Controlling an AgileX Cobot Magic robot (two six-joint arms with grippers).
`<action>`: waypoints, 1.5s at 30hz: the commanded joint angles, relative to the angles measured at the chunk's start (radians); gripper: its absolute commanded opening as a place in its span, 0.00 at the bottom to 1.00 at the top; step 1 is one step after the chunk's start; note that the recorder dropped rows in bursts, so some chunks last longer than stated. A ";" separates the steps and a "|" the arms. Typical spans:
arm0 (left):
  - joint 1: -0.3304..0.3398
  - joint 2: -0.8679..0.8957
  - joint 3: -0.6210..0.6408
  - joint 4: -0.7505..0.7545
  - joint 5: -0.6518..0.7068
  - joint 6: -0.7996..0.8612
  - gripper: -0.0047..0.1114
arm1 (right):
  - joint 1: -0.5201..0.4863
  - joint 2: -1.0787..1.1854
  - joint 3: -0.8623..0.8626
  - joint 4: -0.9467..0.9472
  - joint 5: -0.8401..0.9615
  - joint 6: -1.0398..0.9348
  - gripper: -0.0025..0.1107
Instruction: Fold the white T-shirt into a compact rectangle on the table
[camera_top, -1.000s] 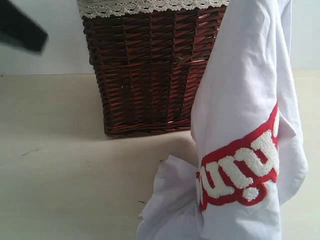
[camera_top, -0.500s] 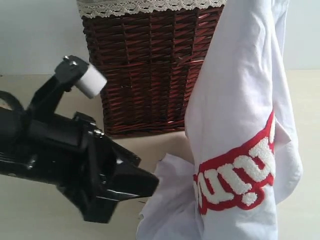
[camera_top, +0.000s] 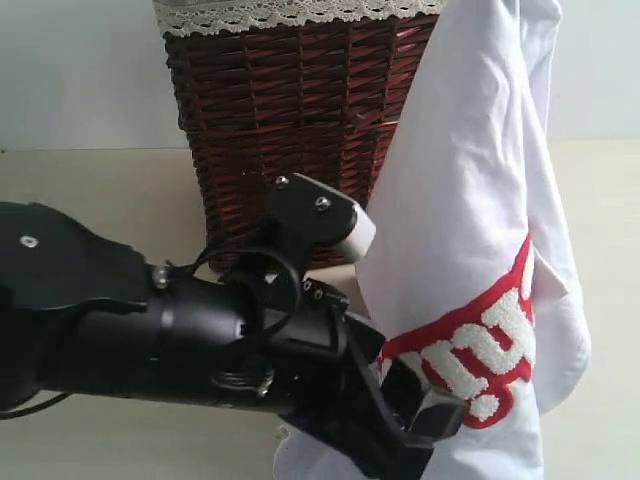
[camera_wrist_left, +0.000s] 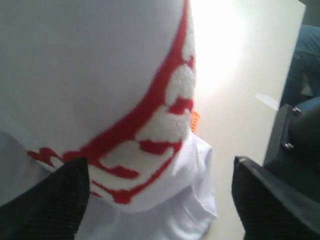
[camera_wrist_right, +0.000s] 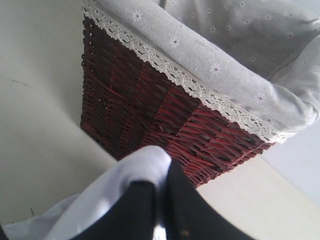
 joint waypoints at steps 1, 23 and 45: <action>-0.015 0.081 -0.077 -0.035 -0.090 0.012 0.69 | -0.001 0.000 -0.010 0.061 -0.031 0.005 0.02; 0.098 -0.027 -0.139 0.385 0.355 -0.122 0.04 | -0.001 0.000 -0.010 -0.383 0.168 0.054 0.02; 0.570 -0.255 -0.091 1.353 0.603 -0.614 0.56 | -0.001 0.195 0.070 -0.203 0.343 0.099 0.02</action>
